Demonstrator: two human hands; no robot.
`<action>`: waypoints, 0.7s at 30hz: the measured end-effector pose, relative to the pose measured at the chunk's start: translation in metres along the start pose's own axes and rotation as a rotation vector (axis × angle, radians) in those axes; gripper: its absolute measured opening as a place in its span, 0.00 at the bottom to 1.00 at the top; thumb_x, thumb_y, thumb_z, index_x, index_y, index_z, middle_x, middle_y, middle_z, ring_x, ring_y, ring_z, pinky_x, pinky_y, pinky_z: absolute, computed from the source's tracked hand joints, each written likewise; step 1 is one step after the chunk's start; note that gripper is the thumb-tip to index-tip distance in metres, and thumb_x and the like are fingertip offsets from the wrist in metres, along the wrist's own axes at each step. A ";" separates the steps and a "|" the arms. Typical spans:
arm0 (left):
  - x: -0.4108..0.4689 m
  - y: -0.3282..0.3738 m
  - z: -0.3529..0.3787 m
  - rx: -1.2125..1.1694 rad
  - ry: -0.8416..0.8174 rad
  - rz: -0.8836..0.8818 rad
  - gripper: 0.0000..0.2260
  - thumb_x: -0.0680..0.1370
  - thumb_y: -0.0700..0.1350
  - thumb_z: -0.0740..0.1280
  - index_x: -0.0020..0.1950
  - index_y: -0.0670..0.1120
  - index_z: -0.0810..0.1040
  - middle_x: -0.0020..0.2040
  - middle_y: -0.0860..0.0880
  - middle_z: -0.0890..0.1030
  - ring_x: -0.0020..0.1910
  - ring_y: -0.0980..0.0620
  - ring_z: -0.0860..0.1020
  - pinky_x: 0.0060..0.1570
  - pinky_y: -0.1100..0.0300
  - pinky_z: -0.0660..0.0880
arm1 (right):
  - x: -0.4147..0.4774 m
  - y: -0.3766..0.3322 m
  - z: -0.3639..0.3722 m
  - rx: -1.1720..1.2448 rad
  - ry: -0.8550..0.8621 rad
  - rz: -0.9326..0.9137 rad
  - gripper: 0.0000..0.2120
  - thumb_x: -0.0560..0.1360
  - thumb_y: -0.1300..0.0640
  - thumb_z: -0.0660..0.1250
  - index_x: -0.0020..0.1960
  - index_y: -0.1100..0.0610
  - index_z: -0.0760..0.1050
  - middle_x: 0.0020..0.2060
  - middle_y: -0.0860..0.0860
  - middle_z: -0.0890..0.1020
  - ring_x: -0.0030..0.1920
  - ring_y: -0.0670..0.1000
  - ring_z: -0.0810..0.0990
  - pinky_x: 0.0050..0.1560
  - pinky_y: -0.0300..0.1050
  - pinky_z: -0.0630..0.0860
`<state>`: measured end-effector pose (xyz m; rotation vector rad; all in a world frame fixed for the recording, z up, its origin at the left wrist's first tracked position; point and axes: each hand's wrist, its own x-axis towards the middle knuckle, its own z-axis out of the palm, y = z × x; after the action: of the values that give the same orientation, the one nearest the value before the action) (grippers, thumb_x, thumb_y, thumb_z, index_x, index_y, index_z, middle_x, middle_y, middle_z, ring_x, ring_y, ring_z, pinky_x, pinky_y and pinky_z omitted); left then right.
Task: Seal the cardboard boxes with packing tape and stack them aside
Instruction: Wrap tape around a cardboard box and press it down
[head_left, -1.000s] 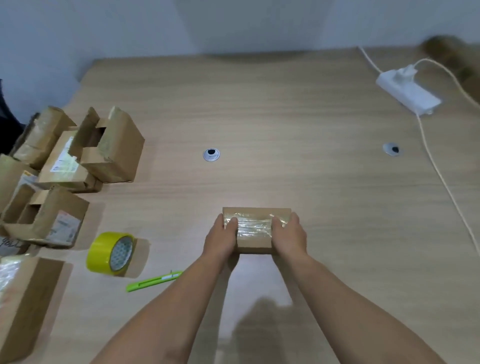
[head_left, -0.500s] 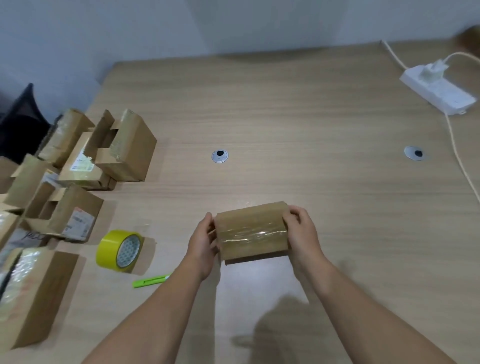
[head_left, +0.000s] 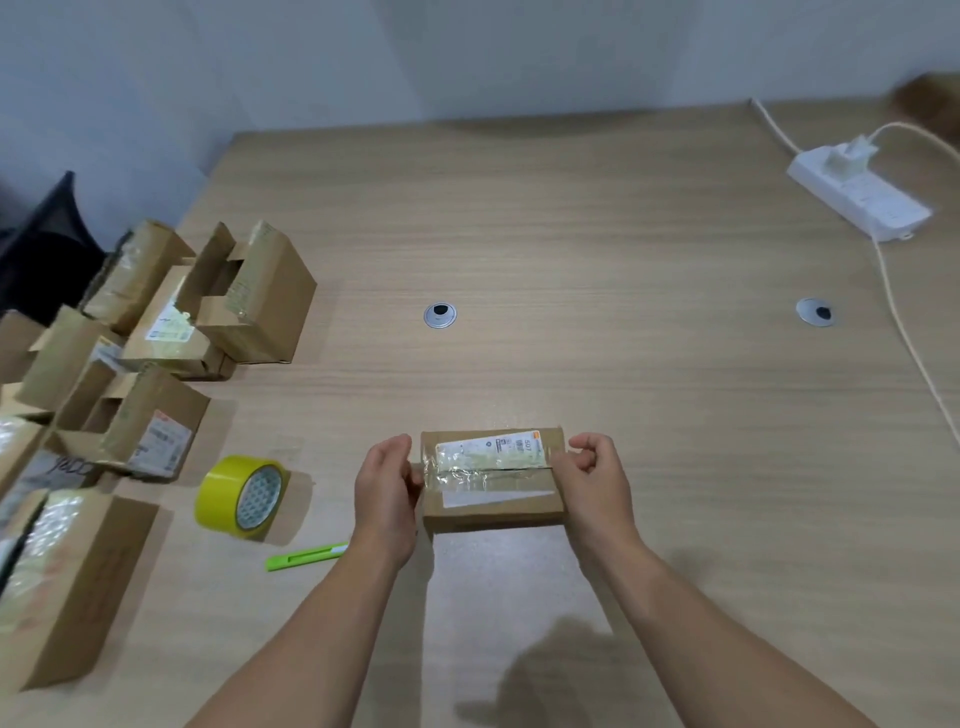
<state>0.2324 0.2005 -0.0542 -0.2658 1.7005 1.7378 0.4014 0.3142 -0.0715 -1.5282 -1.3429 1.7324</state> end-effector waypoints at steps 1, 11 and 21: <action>0.000 -0.005 -0.002 0.098 0.010 0.019 0.04 0.80 0.43 0.67 0.53 0.45 0.77 0.34 0.50 0.70 0.34 0.51 0.69 0.36 0.58 0.68 | -0.001 0.002 0.001 -0.051 0.002 -0.019 0.10 0.71 0.47 0.70 0.50 0.38 0.72 0.47 0.47 0.76 0.45 0.50 0.77 0.47 0.50 0.76; -0.009 -0.035 0.003 0.893 -0.090 0.202 0.43 0.76 0.52 0.73 0.82 0.48 0.50 0.76 0.47 0.68 0.72 0.46 0.69 0.66 0.55 0.66 | -0.006 0.009 0.036 -0.501 -0.095 -0.020 0.43 0.77 0.44 0.70 0.82 0.51 0.48 0.76 0.50 0.65 0.73 0.54 0.68 0.66 0.51 0.69; 0.000 -0.044 -0.012 0.749 -0.031 0.170 0.23 0.84 0.49 0.59 0.79 0.59 0.61 0.74 0.49 0.72 0.70 0.45 0.71 0.68 0.53 0.68 | -0.001 0.019 0.020 -0.401 -0.019 -0.015 0.22 0.85 0.53 0.59 0.79 0.48 0.64 0.51 0.50 0.78 0.49 0.50 0.75 0.49 0.37 0.66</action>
<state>0.2541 0.1853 -0.0912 0.2493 2.2563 1.0845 0.3878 0.2986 -0.0897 -1.7030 -1.7871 1.5337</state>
